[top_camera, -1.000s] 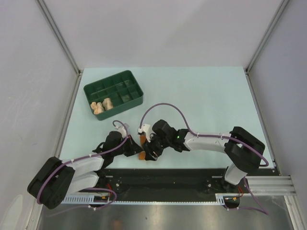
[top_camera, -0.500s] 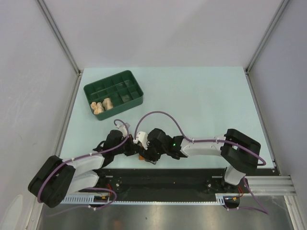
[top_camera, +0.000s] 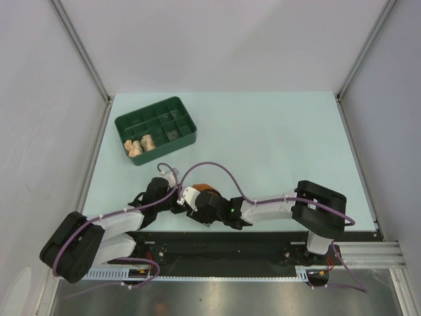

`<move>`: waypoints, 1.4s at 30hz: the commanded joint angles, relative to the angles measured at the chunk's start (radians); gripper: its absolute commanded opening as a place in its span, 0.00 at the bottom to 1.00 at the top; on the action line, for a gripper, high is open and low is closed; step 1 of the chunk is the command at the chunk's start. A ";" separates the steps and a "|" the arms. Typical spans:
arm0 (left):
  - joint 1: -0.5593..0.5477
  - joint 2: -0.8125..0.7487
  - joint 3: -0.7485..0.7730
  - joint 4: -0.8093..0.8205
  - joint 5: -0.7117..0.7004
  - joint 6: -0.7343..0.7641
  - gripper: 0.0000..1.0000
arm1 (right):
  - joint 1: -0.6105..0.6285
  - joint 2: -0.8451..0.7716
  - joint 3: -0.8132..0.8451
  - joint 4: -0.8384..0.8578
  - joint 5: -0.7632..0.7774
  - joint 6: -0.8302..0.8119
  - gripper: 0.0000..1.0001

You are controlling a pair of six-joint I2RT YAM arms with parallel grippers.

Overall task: Roll the underwear
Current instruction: Roll the underwear to the center of the board.

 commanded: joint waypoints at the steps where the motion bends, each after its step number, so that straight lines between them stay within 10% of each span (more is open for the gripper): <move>1: -0.013 0.040 -0.020 -0.108 0.058 0.041 0.00 | 0.008 0.103 -0.023 -0.059 0.090 0.031 0.53; 7: -0.004 -0.004 -0.017 -0.121 0.072 0.032 0.05 | 0.008 0.120 -0.022 -0.109 -0.006 0.050 0.01; 11: 0.039 -0.070 0.026 -0.224 0.039 0.052 0.58 | -0.021 0.062 -0.011 -0.179 -0.198 0.153 0.00; 15: 0.099 -0.162 0.061 -0.345 -0.041 0.076 0.77 | -0.065 0.000 -0.004 -0.213 -0.362 0.259 0.00; 32: 0.117 -0.427 -0.001 -0.378 -0.126 0.108 0.87 | -0.375 0.224 0.167 -0.272 -0.916 0.376 0.00; 42: 0.084 -0.449 -0.138 -0.079 0.068 0.102 0.83 | -0.510 0.351 0.227 -0.288 -1.025 0.389 0.00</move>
